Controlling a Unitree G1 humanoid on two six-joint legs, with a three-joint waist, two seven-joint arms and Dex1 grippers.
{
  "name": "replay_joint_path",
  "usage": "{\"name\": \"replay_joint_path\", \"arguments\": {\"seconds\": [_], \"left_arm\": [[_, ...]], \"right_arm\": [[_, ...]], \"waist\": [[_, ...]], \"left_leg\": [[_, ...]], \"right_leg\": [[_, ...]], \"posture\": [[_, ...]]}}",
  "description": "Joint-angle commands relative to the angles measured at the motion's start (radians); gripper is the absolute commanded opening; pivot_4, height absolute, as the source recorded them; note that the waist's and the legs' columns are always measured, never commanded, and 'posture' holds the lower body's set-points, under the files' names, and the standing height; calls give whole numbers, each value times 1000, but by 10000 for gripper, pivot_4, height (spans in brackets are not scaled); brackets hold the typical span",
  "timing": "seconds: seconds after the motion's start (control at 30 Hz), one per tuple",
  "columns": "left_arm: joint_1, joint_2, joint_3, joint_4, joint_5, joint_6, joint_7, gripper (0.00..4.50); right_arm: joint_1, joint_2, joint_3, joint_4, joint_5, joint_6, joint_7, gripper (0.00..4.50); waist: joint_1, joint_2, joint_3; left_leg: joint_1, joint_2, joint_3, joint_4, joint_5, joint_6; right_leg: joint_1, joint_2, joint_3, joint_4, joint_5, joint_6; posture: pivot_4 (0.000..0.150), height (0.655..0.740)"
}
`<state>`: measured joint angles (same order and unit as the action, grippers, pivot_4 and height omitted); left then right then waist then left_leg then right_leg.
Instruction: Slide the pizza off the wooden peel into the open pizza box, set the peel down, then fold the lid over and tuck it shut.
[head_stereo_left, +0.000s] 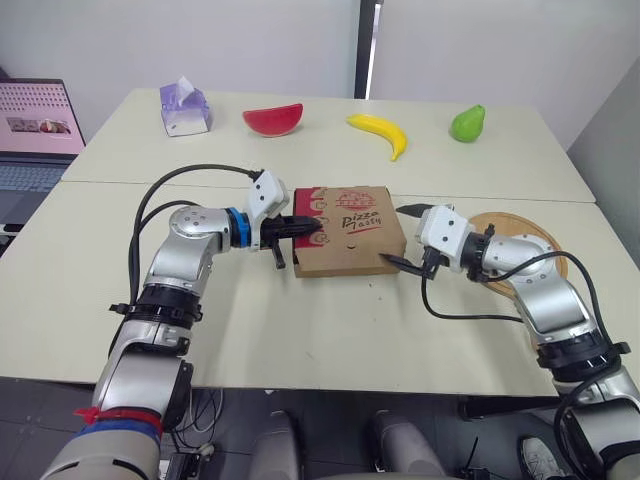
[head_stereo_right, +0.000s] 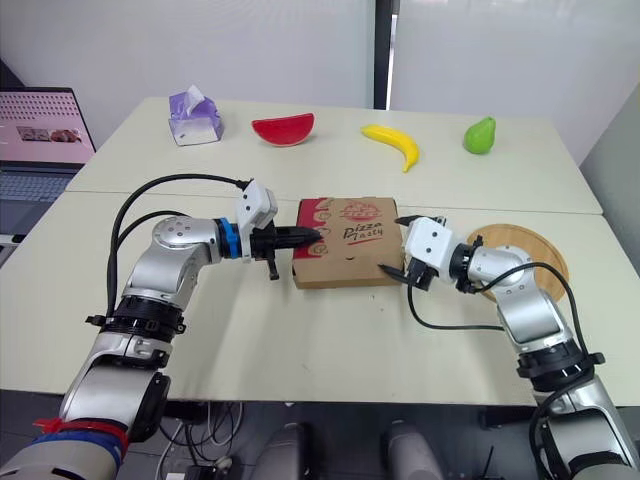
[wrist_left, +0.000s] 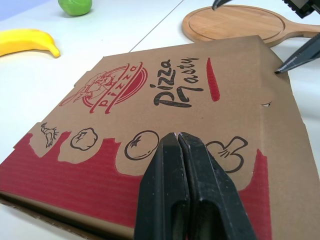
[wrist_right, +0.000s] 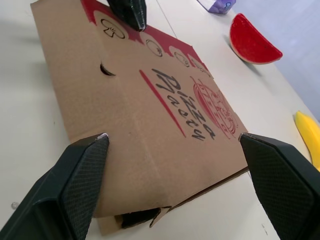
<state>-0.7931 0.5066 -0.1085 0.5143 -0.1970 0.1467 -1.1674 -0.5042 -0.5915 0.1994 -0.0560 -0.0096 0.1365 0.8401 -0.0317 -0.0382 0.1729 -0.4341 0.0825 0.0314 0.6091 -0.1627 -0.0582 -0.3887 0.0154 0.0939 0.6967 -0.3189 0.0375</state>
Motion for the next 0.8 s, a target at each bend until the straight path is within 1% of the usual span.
{"name": "replay_joint_path", "arguments": {"seconds": [0.03,0.27,0.6,0.8], "left_arm": [[-34,0,18,12,3,-28,3,0],[-58,-3,14,51,12,-52,1,0],[-71,-13,7,76,25,-73,-5,0],[-75,-16,2,87,33,-90,-4,0]], "right_arm": [[-8,0,-2,-16,-14,-16,-7,44637],[-19,4,-10,-7,-13,-18,-14,44637],[-79,31,-11,91,-79,-73,-94,44637],[-75,42,-5,98,-85,-77,-97,44637]], "waist": [[0,0,0],[0,0,0],[0,0,0],[0,0,0]], "left_leg": [[0,0,0,0,0,0],[0,0,0,0,0,0],[0,0,0,0,0,0],[0,0,0,0,0,0]], "right_leg": [[0,0,0,0,0,0],[0,0,0,0,0,0],[0,0,0,0,0,0],[0,0,0,0,0,0]], "posture": [[1500,7400],[1500,7400],[1500,7400],[1500,7400]]}}
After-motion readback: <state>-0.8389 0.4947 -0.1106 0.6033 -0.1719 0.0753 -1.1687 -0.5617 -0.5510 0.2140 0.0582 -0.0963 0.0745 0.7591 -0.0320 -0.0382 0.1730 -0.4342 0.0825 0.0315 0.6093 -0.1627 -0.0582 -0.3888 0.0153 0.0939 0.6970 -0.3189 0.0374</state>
